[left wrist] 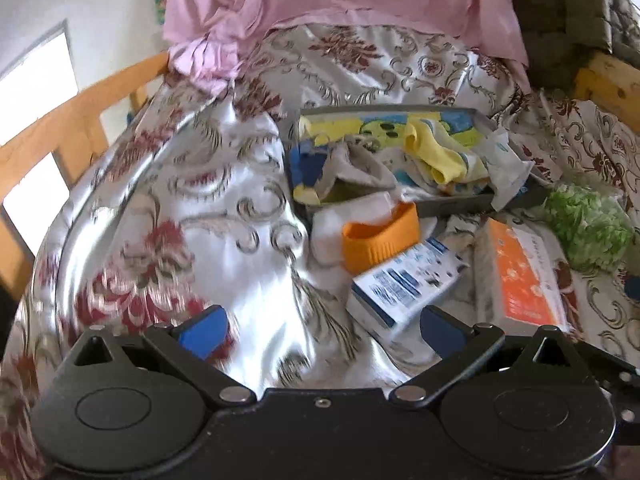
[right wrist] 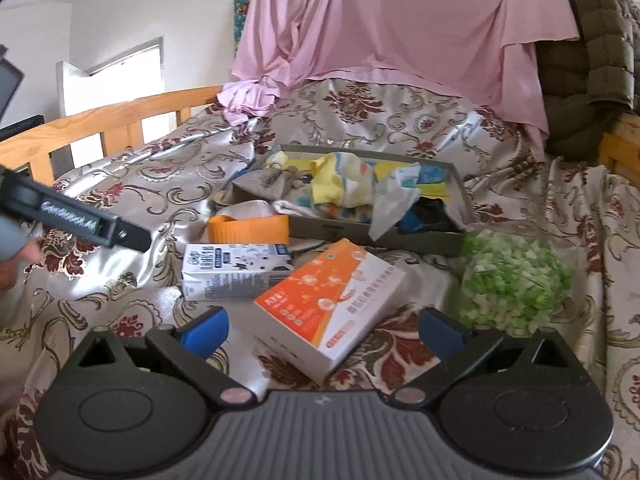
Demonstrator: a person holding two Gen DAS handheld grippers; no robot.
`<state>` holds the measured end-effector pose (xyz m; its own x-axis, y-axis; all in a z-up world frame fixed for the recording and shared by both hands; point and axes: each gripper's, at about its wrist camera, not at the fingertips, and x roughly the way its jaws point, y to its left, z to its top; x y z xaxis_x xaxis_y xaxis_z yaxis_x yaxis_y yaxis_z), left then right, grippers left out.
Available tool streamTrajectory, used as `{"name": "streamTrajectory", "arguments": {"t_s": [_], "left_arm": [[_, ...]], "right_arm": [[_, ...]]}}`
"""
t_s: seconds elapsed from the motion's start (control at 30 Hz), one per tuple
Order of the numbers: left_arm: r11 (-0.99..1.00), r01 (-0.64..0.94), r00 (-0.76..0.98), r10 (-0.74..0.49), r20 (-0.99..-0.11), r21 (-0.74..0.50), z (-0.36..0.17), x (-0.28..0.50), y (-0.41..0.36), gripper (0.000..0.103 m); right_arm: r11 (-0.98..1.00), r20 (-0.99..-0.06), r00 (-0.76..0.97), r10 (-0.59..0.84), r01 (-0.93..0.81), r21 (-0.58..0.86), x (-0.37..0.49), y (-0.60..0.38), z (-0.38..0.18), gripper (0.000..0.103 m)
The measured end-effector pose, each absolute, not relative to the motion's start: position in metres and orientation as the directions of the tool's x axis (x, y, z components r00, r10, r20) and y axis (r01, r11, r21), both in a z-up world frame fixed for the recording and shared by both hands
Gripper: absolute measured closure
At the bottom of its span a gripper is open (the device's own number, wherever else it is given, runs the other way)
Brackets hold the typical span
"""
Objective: Organize soft objects
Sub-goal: 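Move the right gripper to the orange silicone cup while the left approaches a white cloth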
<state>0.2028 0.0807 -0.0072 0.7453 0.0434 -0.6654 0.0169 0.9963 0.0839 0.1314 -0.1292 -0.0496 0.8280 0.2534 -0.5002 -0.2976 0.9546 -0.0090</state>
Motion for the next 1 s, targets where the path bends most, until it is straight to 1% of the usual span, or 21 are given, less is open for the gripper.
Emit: {"name": "streamTrajectory", "arguments": {"t_s": [0.13, 0.2, 0.37, 0.47, 0.7, 0.83, 1.0], "left_arm": [[0.999, -0.017, 0.776, 0.037, -0.630, 0.038, -0.011, 0.211, 0.095, 0.001], [0.999, -0.042, 0.791, 0.043, -0.610, 0.016, -0.010, 0.213, 0.102, 0.001], [0.995, -0.085, 0.801, 0.038, -0.598, -0.051, -0.008, 0.227, 0.122, 0.001], [0.991, -0.097, 0.804, 0.025, -0.595, -0.089, -0.010, 0.235, 0.130, 0.001], [0.991, -0.086, 0.818, 0.010, -0.575, -0.105, -0.017, 0.253, 0.138, 0.001], [0.987, -0.042, 0.824, -0.054, -0.564, -0.156, -0.023, 0.264, 0.143, 0.001], [0.964, 0.050, 0.838, -0.183, -0.514, -0.262, -0.027, 0.285, 0.155, 0.001]], "right_arm": [[0.943, -0.497, 0.818, 0.289, -0.332, 0.003, 0.137, -0.124, -0.053, 0.000], [0.937, -0.511, 0.805, 0.300, -0.348, 0.001, 0.141, -0.120, -0.056, 0.000], [0.931, -0.544, 0.782, 0.303, -0.365, -0.006, 0.155, -0.109, -0.056, 0.000], [0.931, -0.522, 0.796, 0.305, -0.364, -0.011, 0.160, -0.105, -0.050, 0.000], [0.926, -0.484, 0.815, 0.319, -0.376, -0.023, 0.180, -0.091, -0.038, 0.000], [0.922, -0.493, 0.808, 0.323, -0.386, -0.027, 0.192, -0.083, -0.041, 0.000], [0.919, -0.520, 0.793, 0.317, -0.392, -0.037, 0.211, -0.072, -0.044, 0.000]]}}
